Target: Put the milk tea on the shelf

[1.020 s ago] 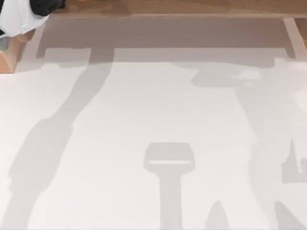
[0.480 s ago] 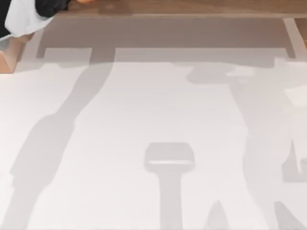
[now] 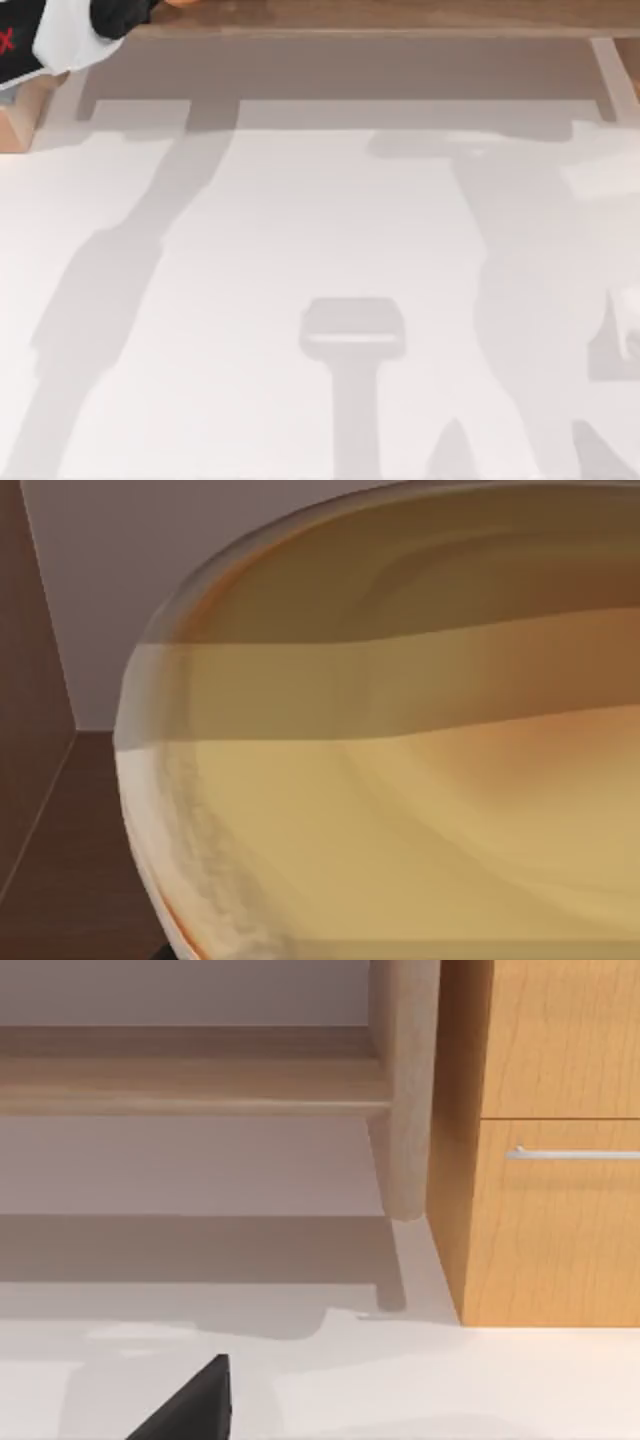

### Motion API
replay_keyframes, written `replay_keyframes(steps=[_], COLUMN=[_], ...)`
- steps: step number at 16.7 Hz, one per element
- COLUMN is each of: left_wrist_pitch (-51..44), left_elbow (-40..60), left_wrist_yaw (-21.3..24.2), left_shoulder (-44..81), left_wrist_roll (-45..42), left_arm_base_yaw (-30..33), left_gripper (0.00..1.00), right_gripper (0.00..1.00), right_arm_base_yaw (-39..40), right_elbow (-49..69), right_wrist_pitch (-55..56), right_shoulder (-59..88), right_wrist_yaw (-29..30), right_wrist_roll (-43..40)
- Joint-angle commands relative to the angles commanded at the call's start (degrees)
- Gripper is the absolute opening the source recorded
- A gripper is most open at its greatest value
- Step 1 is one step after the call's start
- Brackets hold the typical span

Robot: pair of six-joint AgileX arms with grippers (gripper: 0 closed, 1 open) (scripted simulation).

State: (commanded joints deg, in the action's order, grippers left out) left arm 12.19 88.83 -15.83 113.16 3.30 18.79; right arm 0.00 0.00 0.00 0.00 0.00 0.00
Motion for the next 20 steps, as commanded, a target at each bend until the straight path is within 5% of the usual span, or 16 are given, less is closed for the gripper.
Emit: replay_keyframes(steps=[6, 19, 20], left_wrist_pitch=[0.81, 0.81, 0.81], left_elbow=[0.68, 0.68, 0.68], left_wrist_yaw=[0.36, 0.36, 0.36], left_shoulder=[1.65, 1.65, 1.65], left_wrist_roll=[-0.04, -0.04, -0.04], left_arm_base_yaw=[-0.31, -0.31, -0.31], left_gripper=[0.0, 0.98, 1.0], right_gripper=[1.0, 1.0, 1.0], right_arm_base_yaw=[0.0, 0.0, 0.0], right_elbow=[0.0, 0.0, 0.0], right_wrist_pitch=[0.0, 0.0, 0.0], right_shoulder=[0.0, 0.0, 0.0], right_wrist_yaw=[0.0, 0.0, 0.0], right_wrist_roll=[0.0, 0.0, 0.0])
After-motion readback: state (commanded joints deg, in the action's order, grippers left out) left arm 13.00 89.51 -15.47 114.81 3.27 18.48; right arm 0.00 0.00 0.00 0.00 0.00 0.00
